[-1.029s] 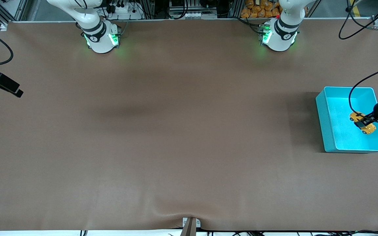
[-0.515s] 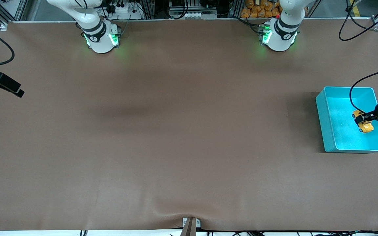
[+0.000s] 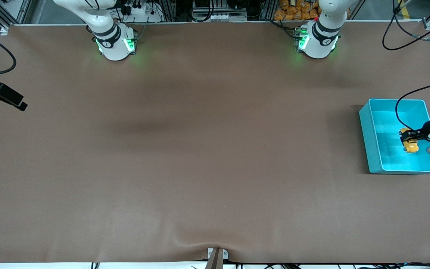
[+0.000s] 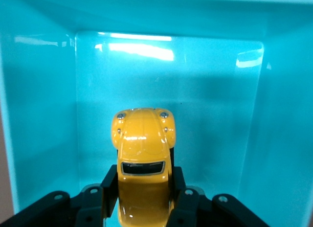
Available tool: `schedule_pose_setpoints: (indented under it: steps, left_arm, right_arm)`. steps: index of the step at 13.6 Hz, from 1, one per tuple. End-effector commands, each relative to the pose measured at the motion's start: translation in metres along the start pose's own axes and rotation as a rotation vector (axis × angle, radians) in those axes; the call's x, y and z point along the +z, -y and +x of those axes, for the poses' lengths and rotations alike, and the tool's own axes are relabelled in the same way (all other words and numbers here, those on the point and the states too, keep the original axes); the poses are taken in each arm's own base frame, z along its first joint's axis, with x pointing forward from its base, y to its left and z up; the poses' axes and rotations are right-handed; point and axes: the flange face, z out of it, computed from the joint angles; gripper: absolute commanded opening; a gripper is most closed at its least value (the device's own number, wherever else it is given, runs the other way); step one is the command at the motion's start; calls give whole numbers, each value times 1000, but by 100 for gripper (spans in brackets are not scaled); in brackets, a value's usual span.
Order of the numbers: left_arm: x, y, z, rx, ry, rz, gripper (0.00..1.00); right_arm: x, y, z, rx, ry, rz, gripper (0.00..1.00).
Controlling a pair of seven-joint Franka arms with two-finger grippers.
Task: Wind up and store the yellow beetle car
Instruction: 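Lower the held car into the blue bin with the left gripper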
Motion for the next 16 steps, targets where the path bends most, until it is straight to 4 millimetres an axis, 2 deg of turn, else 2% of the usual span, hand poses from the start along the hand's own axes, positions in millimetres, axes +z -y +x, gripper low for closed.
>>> schedule_pose_setpoints:
  steps: [1, 3, 7, 8, 9, 10, 13, 16]
  left_arm:
    - [24, 6, -6, 46, 0, 0, 0]
    - [47, 0, -16, 48, -10, -7, 0]
    - [67, -4, -25, 52, 5, -16, 0]
    - [71, -4, -28, 48, 13, -22, 12]
    - [72, -4, -29, 47, 17, -24, 49]
    - [69, -4, -28, 44, 12, -20, 99]
    - [47, -8, -21, 48, -13, -3, 100]
    - [6, -24, -9, 78, -61, 23, 100]
  right_arm:
    - [-4, -5, 3, 3, -7, -2, 100]
    - [-2, -16, 6, 22, -5, -2, 100]
    - [-3, -15, 4, 19, -1, -5, 100]
    - [-3, -16, 4, 20, -1, -5, 100]
    - [-4, -14, 4, 17, 0, -3, 100]
    - [-4, -13, 3, 14, -1, -5, 100]
    - [-3, -14, 4, 16, -2, -3, 100]
    - [-4, -15, 4, 19, 0, -3, 100]
